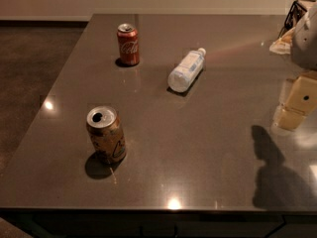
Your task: Place blue plastic bottle upright
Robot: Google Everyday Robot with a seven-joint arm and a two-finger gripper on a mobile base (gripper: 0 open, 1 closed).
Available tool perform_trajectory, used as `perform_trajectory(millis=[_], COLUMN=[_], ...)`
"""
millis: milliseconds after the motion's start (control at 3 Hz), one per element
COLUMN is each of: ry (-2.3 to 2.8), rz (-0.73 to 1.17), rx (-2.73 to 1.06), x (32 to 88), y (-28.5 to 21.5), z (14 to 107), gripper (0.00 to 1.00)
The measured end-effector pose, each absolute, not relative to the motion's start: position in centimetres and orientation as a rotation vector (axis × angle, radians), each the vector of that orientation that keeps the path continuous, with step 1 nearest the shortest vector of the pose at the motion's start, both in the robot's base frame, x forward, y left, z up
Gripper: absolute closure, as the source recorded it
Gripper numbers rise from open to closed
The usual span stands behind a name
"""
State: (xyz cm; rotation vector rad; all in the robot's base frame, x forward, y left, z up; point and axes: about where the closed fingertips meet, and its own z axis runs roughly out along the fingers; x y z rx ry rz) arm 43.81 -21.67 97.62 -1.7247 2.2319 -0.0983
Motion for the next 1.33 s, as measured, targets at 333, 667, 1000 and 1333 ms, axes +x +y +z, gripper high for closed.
perform_trajectory(millis=[333,667,1000,1333], ry=[2.232,2.252,2.330,2.448], rz=[-0.099,-0.081,-0.059,-0.039], rx=[-1.725,-1.698,-1.622,-1.466], x=[43.8,44.3,46.9,50.4], y=[-21.7,-21.5,-20.6,-19.1], z=[97.6,97.7,96.9,96.0], gripper=[0.00,0.00,0.00,0.00])
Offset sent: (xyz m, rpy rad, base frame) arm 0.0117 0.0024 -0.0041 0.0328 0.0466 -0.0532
